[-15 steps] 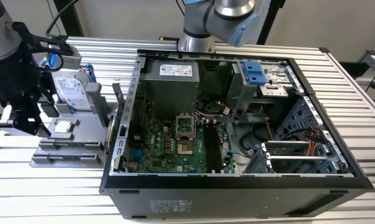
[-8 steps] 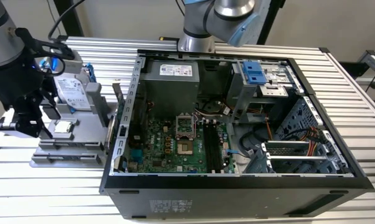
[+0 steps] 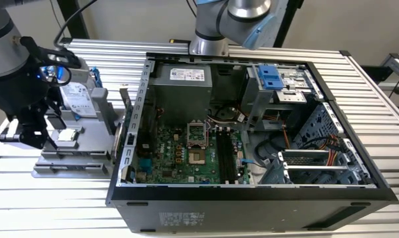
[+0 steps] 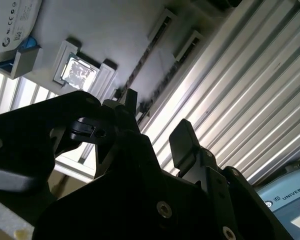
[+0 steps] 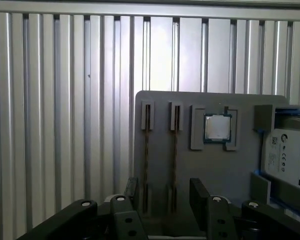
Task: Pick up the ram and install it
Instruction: 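Pick up the ram and move it above insertion slot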
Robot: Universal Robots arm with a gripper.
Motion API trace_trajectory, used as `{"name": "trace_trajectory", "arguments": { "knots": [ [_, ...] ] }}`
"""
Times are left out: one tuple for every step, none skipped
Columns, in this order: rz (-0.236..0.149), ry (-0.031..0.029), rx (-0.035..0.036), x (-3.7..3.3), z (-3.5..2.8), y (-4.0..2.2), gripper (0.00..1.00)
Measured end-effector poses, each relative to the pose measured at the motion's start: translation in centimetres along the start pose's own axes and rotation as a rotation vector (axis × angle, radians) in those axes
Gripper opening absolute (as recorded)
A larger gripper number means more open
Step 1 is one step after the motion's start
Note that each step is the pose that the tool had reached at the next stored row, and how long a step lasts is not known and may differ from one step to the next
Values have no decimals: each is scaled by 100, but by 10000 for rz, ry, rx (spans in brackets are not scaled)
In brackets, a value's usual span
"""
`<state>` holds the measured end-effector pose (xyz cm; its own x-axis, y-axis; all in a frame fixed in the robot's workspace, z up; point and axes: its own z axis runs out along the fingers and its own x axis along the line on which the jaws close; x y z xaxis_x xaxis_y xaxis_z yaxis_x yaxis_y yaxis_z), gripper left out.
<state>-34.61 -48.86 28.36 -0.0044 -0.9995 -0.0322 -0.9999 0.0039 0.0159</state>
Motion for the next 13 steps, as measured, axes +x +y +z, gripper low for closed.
{"name": "trace_trajectory", "arguments": {
  "knots": [
    [10, 1, 0, 0, 10, 0, 100],
    [19, 1, -1, 1, 21, 0, 100],
    [29, 1, 0, 1, 32, 0, 100],
    [37, 1, 0, 1, 42, -1, 100],
    [46, 1, 1, 2, 53, -1, 100],
    [55, 1, 1, 2, 64, -1, 100],
    [61, 0, 2, 2, 75, -1, 100],
    [64, 0, 2, 3, 85, -1, 100],
    [65, 1, 1, 3, 94, -1, 100],
    [66, -1, 2, 3, 105, -2, 100],
    [67, 0, 2, 4, 114, -2, 100],
    [67, 0, 2, 4, 124, -2, 100],
    [68, 1, 1, 4, 134, -2, 100]
  ]
}}
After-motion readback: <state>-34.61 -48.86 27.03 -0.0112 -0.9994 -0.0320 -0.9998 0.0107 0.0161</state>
